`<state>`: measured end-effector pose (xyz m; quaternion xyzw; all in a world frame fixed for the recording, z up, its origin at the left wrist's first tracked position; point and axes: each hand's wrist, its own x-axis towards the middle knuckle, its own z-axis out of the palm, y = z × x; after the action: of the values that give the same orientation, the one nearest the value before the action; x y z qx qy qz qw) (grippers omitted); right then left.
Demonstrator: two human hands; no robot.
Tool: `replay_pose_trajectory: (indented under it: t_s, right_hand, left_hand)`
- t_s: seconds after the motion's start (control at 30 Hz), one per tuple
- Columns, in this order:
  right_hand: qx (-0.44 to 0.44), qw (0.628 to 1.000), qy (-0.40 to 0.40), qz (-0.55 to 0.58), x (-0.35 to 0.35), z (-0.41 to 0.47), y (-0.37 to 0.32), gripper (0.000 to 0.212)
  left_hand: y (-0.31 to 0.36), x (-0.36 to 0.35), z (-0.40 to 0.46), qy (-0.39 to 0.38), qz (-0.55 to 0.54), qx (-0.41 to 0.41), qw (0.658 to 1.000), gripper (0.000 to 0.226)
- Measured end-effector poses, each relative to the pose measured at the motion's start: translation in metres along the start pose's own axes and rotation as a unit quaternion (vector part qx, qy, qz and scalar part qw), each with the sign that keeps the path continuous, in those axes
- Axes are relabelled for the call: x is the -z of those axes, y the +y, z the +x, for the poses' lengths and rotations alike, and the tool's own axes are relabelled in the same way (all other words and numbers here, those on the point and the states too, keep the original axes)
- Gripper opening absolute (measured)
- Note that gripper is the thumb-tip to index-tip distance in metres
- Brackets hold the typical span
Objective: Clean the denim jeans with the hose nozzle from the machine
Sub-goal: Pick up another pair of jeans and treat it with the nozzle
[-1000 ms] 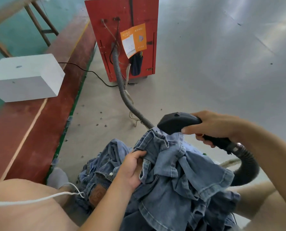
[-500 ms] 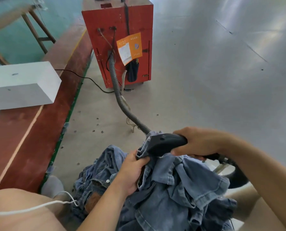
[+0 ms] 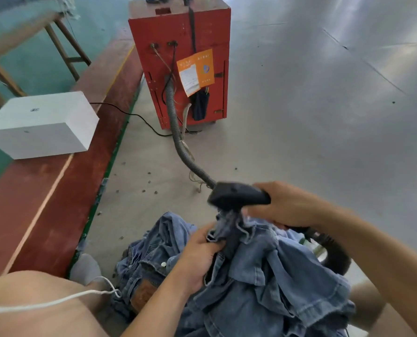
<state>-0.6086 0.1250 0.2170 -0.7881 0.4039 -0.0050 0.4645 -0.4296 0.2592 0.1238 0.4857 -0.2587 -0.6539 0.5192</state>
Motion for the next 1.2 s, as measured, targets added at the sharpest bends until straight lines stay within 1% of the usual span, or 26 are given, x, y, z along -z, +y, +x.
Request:
replay_pose_trajectory:
  t_s: [0.07, 0.1, 0.13, 0.2, 0.27, 0.33, 0.4, 0.43, 0.47, 0.5, 0.57, 0.6, 0.63, 0.67, 0.7, 0.73, 0.77, 0.8, 0.83, 0.87, 0.9, 0.93, 1.0, 1.1, 1.2]
  right_hand:
    - [-0.013, 0.994, 0.101, 0.041, 0.013, 0.002, 0.007, 0.013]
    - [-0.028, 0.990, 0.125, 0.064, 0.023, 0.000, 0.011, 0.013]
    - [-0.043, 0.988, 0.126, 0.082, 0.035, -0.005, 0.015, 0.014]
    - [-0.058, 0.990, 0.086, 0.093, 0.052, -0.017, 0.025, 0.012]
    - [-0.062, 0.995, 0.021, 0.075, 0.059, -0.026, 0.033, 0.011]
    - [-0.073, 0.995, -0.063, 0.035, 0.058, -0.031, 0.033, 0.015]
    - [-0.083, 0.986, -0.144, -0.002, 0.047, -0.031, 0.027, 0.012]
    - [-0.080, 0.983, -0.165, -0.016, 0.038, -0.028, 0.024, 0.010]
    - [-0.072, 0.983, -0.164, -0.025, 0.029, -0.023, 0.021, 0.012]
    - [-0.065, 0.987, -0.148, -0.027, 0.021, -0.016, 0.019, 0.015]
    - [-0.059, 0.994, -0.082, -0.042, 0.008, 0.000, 0.016, 0.027]
    - [-0.062, 0.996, -0.038, -0.055, 0.005, 0.007, 0.016, 0.035]
    - [-0.066, 0.996, 0.007, -0.059, 0.005, 0.013, 0.017, 0.042]
    - [-0.065, 0.995, 0.049, -0.050, 0.007, 0.018, 0.020, 0.047]
    - [-0.057, 0.994, 0.084, -0.037, 0.011, 0.021, 0.024, 0.047]
    - [-0.046, 0.992, 0.113, -0.029, 0.015, 0.024, 0.028, 0.045]
    - [-0.038, 0.990, 0.135, -0.028, 0.019, 0.025, 0.033, 0.042]
    - [-0.037, 0.988, 0.146, -0.036, 0.020, 0.026, 0.037, 0.040]
    - [-0.042, 0.987, 0.148, -0.055, 0.020, 0.027, 0.039, 0.039]
    - [-0.050, 0.985, 0.145, -0.084, 0.016, 0.028, 0.042, 0.039]
    - [-0.055, 0.982, 0.140, -0.117, 0.011, 0.030, 0.045, 0.038]
    - [-0.055, 0.979, 0.138, -0.142, 0.005, 0.032, 0.047, 0.037]
    - [-0.049, 0.976, 0.132, -0.167, -0.005, 0.037, 0.049, 0.036]
    - [-0.031, 0.976, 0.098, -0.191, -0.010, 0.041, 0.045, 0.042]
    - [-0.015, 0.974, 0.078, -0.210, -0.012, 0.045, 0.039, 0.050]
  left_hand:
    - [-0.001, 0.000, -0.007, -0.041, 0.099, -0.040, 0.993, 0.045]
    - [-0.002, 0.002, -0.009, -0.055, 0.157, -0.059, 0.984, 0.050]
    - [-0.004, 0.003, -0.010, -0.062, 0.214, -0.078, 0.972, 0.057]
    - [-0.006, 0.006, -0.012, -0.057, 0.293, -0.113, 0.948, 0.070]
    - [-0.009, 0.010, -0.013, -0.044, 0.315, -0.128, 0.939, 0.075]
    - [-0.010, 0.011, -0.014, -0.032, 0.294, -0.118, 0.948, 0.073]
    - [-0.013, 0.011, -0.013, -0.007, 0.252, -0.097, 0.963, 0.073]
    - [-0.015, 0.012, -0.012, 0.016, 0.229, -0.078, 0.970, 0.073]
    - [-0.017, 0.013, -0.011, 0.039, 0.212, -0.058, 0.975, 0.070]
    - [-0.020, 0.014, -0.010, 0.057, 0.203, -0.045, 0.976, 0.064]
    - [-0.015, 0.015, -0.012, 0.088, 0.214, -0.022, 0.973, 0.044]
    - [-0.012, 0.017, -0.012, 0.108, 0.213, -0.009, 0.971, 0.040]
    - [-0.011, 0.022, -0.010, 0.135, 0.194, 0.003, 0.972, 0.041]
    - [-0.010, 0.029, -0.006, 0.167, 0.143, 0.024, 0.975, 0.045]
    - [-0.011, 0.037, -0.003, 0.199, 0.061, 0.058, 0.976, 0.046]
    - [-0.010, 0.043, 0.000, 0.227, -0.022, 0.101, 0.968, 0.044]
    - [-0.010, 0.049, 0.002, 0.251, -0.076, 0.137, 0.955, 0.041]
    - [-0.010, 0.053, 0.004, 0.280, -0.089, 0.154, 0.943, 0.040]
    - [-0.009, 0.057, 0.008, 0.319, -0.058, 0.146, 0.935, 0.039]
    - [-0.007, 0.057, 0.010, 0.362, -0.004, 0.118, 0.925, 0.036]
    - [-0.003, 0.056, 0.012, 0.396, 0.053, 0.079, 0.913, 0.032]
    - [0.002, 0.053, 0.013, 0.409, 0.107, 0.035, 0.905, 0.028]
    - [0.011, 0.048, 0.018, 0.386, 0.199, -0.025, 0.900, 0.026]
    - [0.018, 0.042, 0.028, 0.302, 0.318, -0.040, 0.898, 0.023]
    - [0.025, 0.039, 0.035, 0.250, 0.393, -0.047, 0.884, 0.018]
